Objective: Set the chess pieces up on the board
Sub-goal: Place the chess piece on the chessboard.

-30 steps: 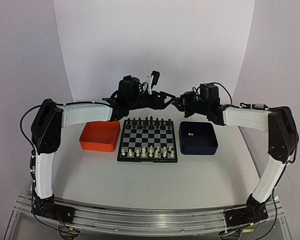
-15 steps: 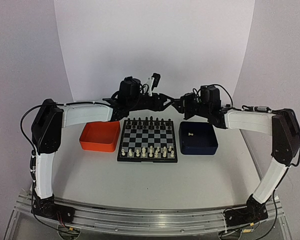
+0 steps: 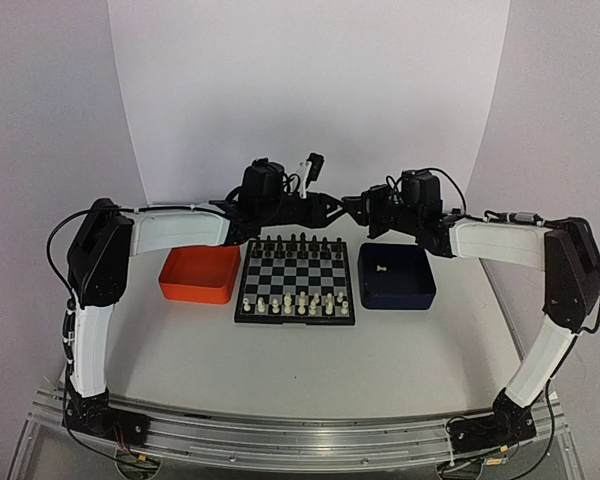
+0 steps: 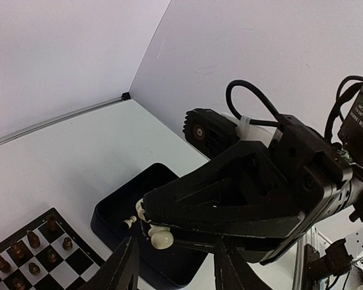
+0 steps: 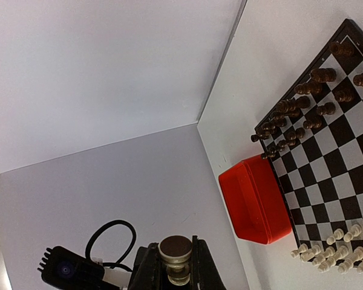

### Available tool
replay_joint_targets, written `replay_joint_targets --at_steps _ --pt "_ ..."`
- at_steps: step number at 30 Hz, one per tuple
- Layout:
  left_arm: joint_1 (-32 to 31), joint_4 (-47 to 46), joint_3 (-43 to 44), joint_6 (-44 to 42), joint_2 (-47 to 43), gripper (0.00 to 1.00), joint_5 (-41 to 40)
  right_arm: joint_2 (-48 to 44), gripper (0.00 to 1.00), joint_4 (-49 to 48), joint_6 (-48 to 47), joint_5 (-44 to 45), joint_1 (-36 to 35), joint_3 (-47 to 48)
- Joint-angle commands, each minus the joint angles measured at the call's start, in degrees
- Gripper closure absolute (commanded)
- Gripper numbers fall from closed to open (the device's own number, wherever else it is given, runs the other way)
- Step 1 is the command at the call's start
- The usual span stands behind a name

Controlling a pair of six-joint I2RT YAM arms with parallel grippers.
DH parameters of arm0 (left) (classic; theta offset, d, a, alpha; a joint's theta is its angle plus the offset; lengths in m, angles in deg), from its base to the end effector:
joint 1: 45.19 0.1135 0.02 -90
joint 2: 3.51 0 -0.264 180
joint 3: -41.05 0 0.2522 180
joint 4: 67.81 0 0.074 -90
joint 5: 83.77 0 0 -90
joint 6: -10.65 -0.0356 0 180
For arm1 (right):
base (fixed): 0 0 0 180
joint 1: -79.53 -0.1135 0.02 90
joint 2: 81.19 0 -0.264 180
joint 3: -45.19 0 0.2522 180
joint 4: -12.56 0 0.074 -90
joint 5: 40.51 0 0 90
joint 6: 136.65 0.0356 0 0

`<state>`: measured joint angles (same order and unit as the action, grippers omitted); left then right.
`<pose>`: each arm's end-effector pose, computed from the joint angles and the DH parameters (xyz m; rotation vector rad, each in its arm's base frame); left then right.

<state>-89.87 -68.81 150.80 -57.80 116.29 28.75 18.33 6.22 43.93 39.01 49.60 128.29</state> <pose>0.3496 -0.3648 0.2818 0.6762 1.7427 -1.1665 0.3546 0.2116 0.2835 0.9084 1.8682 1.6011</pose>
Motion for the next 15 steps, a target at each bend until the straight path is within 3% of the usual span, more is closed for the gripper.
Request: replay_joint_targets --at_steps 1,15 --pt "0.0 -0.3 2.7 0.4 0.8 0.6 0.9 -2.9 1.0 -2.3 1.1 0.1 -0.5 0.2" --pt "0.1 -2.5 2.3 2.5 0.0 0.65 0.8 -3.4 1.0 -2.4 0.4 -0.1 -1.3 -0.7"
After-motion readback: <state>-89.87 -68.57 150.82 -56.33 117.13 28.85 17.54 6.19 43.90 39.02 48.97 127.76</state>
